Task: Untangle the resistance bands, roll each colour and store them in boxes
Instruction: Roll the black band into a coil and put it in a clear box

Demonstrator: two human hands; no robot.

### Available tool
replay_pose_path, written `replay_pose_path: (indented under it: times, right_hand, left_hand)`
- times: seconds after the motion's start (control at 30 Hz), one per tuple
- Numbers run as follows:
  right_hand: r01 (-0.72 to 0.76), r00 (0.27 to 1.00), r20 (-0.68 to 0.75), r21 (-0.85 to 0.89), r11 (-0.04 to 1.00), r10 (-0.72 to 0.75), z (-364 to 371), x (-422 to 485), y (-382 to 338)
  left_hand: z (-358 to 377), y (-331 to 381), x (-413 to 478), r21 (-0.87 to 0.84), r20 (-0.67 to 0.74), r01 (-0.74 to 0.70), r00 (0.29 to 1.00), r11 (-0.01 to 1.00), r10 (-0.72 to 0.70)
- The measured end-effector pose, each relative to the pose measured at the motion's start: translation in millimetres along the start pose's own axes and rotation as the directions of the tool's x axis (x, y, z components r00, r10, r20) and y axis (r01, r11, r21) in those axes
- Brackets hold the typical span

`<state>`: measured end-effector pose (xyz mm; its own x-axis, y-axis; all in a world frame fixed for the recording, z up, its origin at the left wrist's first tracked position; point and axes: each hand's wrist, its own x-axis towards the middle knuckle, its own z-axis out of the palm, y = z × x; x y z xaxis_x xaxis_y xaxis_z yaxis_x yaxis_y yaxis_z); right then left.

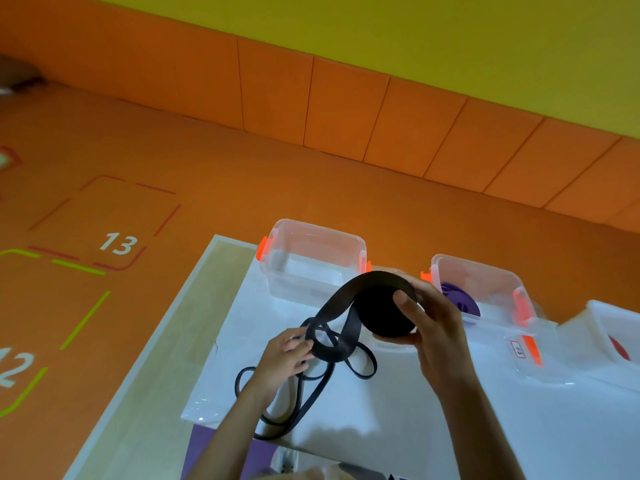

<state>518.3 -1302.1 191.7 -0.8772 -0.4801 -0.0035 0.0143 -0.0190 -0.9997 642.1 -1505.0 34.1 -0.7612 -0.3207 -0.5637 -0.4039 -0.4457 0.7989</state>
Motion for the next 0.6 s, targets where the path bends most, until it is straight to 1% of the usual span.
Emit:
replay_pose_path:
  times: [0.1, 0.17, 0.23, 0.37, 0.4, 0.5, 0.6]
  right_hand:
    - [-0.016, 1.000, -0.004, 0.012, 1.000, 0.016, -2.7, 0.2, 1.9]
    - [-0.022, 1.000, -0.015, 0.013, 1.000, 0.023, -4.3, 1.7, 2.8]
    - [-0.028, 0.998, -0.058, 0.000, 1.000, 0.028, -8.0, 4.1, 4.6]
    - [-0.047, 0.983, -0.182, -0.075, 0.996, 0.033, -18.4, 11.6, 12.0]
    - [-0.060, 0.977, -0.208, -0.076, 0.995, 0.043, -20.7, 13.4, 15.1]
    - [-0.100, 0.962, -0.260, -0.032, 0.994, 0.089, -26.2, 18.2, 24.5]
    - [-0.116, 0.954, -0.283, -0.043, 0.992, 0.099, -29.5, 22.4, 29.8]
  left_hand:
    - [-0.1, -5.4, 2.0, -0.083, 0.029, 0.042, 0.999, 0.996, -0.040]
    - [-2.4, -5.8, 2.6, -0.094, 0.019, 0.046, 0.999, 0.995, -0.045]
    - [-6.8, -4.7, 3.3, -0.117, 0.036, 0.055, 0.998, 0.992, -0.051]
    - [-21.2, 0.9, 0.2, -0.302, 0.099, 0.098, 0.993, 0.948, -0.071]
    - [-25.4, 1.6, -2.2, -0.332, 0.133, 0.104, 0.989, 0.937, -0.063]
    - [-34.1, -0.2, -8.3, -0.346, 0.266, 0.094, 0.964, 0.933, 0.002]
    - [-36.3, -3.3, -8.9, -0.414, 0.302, 0.097, 0.952, 0.905, 0.036]
